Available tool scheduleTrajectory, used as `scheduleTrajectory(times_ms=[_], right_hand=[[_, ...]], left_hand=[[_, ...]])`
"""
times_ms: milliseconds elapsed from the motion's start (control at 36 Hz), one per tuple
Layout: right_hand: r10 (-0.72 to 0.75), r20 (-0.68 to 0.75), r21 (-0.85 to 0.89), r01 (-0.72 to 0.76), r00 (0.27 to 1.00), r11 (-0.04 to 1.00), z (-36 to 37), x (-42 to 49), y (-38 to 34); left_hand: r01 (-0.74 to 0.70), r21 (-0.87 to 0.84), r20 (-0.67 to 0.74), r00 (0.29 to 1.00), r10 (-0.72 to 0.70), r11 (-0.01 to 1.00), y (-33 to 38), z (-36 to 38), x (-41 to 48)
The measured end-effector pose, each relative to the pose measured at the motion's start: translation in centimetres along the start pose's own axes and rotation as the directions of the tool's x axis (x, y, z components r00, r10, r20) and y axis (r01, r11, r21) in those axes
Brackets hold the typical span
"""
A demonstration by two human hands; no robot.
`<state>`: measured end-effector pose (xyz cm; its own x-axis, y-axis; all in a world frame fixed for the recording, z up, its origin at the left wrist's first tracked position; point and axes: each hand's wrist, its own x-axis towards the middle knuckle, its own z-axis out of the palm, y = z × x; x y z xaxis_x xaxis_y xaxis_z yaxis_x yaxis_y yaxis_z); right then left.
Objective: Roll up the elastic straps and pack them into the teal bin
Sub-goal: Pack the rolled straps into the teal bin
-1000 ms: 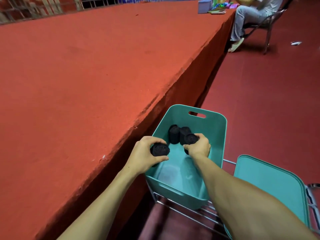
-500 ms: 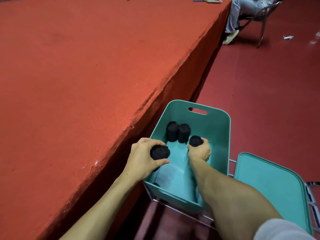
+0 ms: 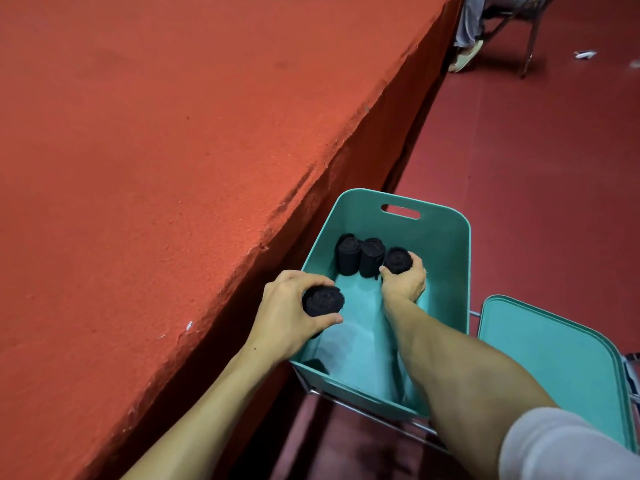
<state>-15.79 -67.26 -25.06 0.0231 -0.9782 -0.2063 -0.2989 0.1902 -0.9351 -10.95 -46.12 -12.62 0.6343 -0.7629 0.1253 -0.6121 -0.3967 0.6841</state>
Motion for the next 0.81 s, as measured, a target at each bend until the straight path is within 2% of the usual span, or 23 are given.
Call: scheduleTrajectory(times_ms=[361,639,806], right_hand=[[0.041,0.017,0.062,-0.042,0.999,0.997,0.2,0.9,0.8],[0.105,0.040,-0.027,-0.104,0.994,0.994,0.2,0.1,1.0],[0.040,0.048,0.017,-0.041,0.998,0.999,-0.7,-2.4,0.0]], left_hand=[[0.055,-0.018,0.013,0.998,-0.054,0.998,-0.3,0.1,0.1],[0.076,0.009,0.026,0.997,-0.076,0.997,-0.2,0.1,-0.1],[0.083,0.047,0.061,0.994,-0.086,0.995,0.1,0.0,0.2]])
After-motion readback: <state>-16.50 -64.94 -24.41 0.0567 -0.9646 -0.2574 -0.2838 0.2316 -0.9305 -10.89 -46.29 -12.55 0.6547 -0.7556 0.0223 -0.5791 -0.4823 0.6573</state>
